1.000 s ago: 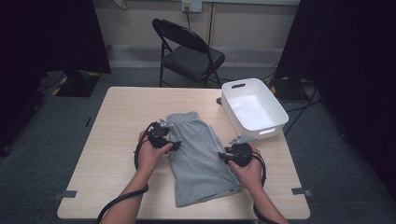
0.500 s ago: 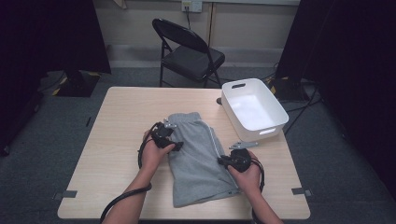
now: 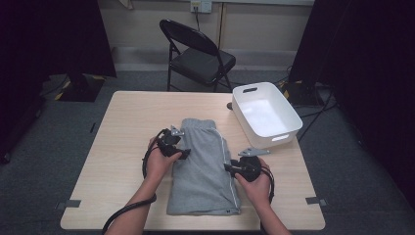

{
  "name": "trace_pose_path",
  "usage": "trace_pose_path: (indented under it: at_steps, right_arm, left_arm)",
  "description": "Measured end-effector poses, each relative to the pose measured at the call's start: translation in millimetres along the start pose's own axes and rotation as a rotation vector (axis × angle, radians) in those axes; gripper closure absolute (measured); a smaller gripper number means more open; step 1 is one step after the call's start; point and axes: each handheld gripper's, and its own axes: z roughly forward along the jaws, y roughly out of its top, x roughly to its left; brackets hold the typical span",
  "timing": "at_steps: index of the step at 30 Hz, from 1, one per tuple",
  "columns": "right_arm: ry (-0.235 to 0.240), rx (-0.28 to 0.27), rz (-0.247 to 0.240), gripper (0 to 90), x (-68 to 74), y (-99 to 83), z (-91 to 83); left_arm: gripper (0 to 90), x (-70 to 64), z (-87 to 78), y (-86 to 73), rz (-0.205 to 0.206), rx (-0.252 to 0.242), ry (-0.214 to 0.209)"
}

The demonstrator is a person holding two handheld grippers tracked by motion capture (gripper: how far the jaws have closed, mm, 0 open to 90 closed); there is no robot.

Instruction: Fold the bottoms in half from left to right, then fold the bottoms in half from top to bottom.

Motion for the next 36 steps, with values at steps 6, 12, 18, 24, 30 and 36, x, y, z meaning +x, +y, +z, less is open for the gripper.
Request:
trace_pose_path:
  at_steps: [6, 12, 18, 24, 30, 36]
  right_arm:
    - [-0.048, 0.007, 0.026, 71.9, -5.1, 13.9, 20.4]
    - [-0.033, 0.050, 0.058, 89.3, -11.4, 12.3, 29.7]
    - [-0.014, 0.037, 0.047, 86.5, -15.5, 11.2, 22.4]
    - [-0.054, 0.002, 0.023, 57.1, -15.7, 16.6, 16.6]
    - [-0.056, -0.034, 0.010, 39.2, -15.5, 23.1, 11.8]
    - [-0.056, -0.047, -0.014, 35.0, -16.2, 32.8, 12.7]
  left_arm:
    - [42.4, -2.1, -10.7, -14.4, -0.044, -0.011, -0.043]
    - [60.5, -2.0, -14.0, -16.9, -0.047, 0.009, -0.058]
    - [54.8, -1.0, -19.5, -16.8, -0.053, -0.003, -0.035]
    - [32.3, 6.8, -28.2, -16.1, -0.058, -0.016, 0.000]
    - [23.0, 15.1, -32.3, -16.4, -0.087, -0.030, 0.007]
    - [21.3, 22.2, -33.6, -14.9, -0.097, -0.034, 0.008]
